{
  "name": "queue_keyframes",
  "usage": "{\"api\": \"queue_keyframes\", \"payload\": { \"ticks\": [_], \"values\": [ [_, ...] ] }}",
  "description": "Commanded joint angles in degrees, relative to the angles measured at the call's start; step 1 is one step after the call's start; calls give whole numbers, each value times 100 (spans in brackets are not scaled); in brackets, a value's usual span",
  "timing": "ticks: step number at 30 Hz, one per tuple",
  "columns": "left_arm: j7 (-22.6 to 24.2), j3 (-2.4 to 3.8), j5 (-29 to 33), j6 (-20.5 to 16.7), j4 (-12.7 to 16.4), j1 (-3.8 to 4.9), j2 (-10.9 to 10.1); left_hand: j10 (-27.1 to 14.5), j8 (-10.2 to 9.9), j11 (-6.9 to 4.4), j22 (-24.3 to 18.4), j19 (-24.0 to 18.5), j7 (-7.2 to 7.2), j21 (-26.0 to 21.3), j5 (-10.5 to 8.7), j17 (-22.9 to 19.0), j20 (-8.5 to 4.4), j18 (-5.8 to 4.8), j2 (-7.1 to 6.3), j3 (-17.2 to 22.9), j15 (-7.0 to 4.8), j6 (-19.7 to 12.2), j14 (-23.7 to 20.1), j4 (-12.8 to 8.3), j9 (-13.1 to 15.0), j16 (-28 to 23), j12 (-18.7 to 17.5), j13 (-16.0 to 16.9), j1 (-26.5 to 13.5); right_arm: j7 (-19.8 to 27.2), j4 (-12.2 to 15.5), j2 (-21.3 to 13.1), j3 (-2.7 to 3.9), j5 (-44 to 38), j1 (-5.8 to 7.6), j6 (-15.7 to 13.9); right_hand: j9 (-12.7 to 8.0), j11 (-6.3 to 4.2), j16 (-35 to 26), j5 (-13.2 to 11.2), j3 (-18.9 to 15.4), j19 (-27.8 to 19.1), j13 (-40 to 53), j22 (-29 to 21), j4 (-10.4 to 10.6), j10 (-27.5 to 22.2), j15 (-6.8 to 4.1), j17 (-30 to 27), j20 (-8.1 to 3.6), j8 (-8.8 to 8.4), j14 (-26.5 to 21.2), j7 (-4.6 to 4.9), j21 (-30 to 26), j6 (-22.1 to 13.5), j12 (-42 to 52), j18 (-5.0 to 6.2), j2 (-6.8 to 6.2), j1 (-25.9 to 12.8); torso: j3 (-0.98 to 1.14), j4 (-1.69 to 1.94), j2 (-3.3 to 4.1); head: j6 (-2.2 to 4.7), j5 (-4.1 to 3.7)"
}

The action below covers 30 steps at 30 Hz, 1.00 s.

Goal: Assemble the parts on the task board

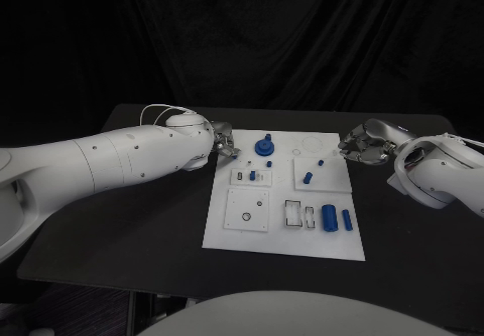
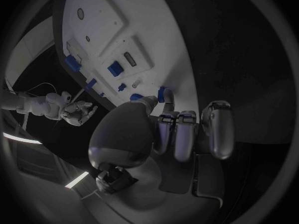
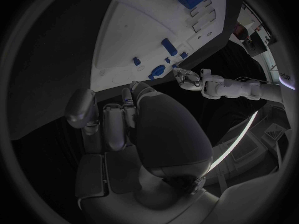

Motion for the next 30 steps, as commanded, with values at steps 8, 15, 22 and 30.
{"api": "queue_keyframes", "payload": {
  "ticks": [8, 15, 22, 30],
  "values": [
    [142, 4, 29, 30, 30, -12, -2, 554, 69, -33, 1131, -40, -4, -27, -99, 1508, -7, -17, -652, 1657, -44, 123, 594, -288, 127, 15, 19, 1506, -378, -13, -6, 3, 3, -14, -14, -15, -3, -9, -39, 16, 18, -40, -190, 672, 27, -33, 26, -5, -8, -27, 93, 6, -31, 41, -26, 61, -14, -66, 1, 9, 1, -1, 20],
    [257, 4, 29, -261, 111, -12, -78, 554, 116, -45, 1132, -38, -20, -22, -167, 1508, -13, -18, -757, 2051, -52, 198, 594, -490, 130, 15, 19, 1506, -490, -23, 7, -19, 3, -14, -14, -6, -4, -10, -40, 23, 21, -45, -193, 668, 27, -35, 25, -7, -8, -28, 93, 5, -50, 41, -28, 65, -13, -67, 1, 12, 2, -1, 27],
    [450, 4, 30, -684, 385, -12, -299, 554, 181, -67, 1129, -43, -45, -29, -510, 1508, -31, -16, -881, 2432, -72, 277, 594, -693, 130, 15, 19, 1506, -652, -42, 17, -46, 3, 5, -14, 13, -3, -10, -48, 27, 23, -48, -203, 665, 28, -42, 25, -16, -8, -28, 90, 5, -62, 42, -35, 67, -13, -68, 1, 10, 2, -1, 29],
    [468, 4, 164, -819, 976, -11, -719, 554, 187, -73, 1120, -64, -51, -59, -1075, 1508, -39, -9, -909, 2691, -78, 291, 594, -778, 121, 15, 19, 1506, -784, -60, 29, -66, 3, 20, -14, 34, -3, -10, -51, 32, 26, -51, -206, 662, 29, -44, 25, -20, -9, -28, 88, 4, -71, 44, -37, 68, -12, -71, -5, 13, 7, -1, 37]
  ]
}}
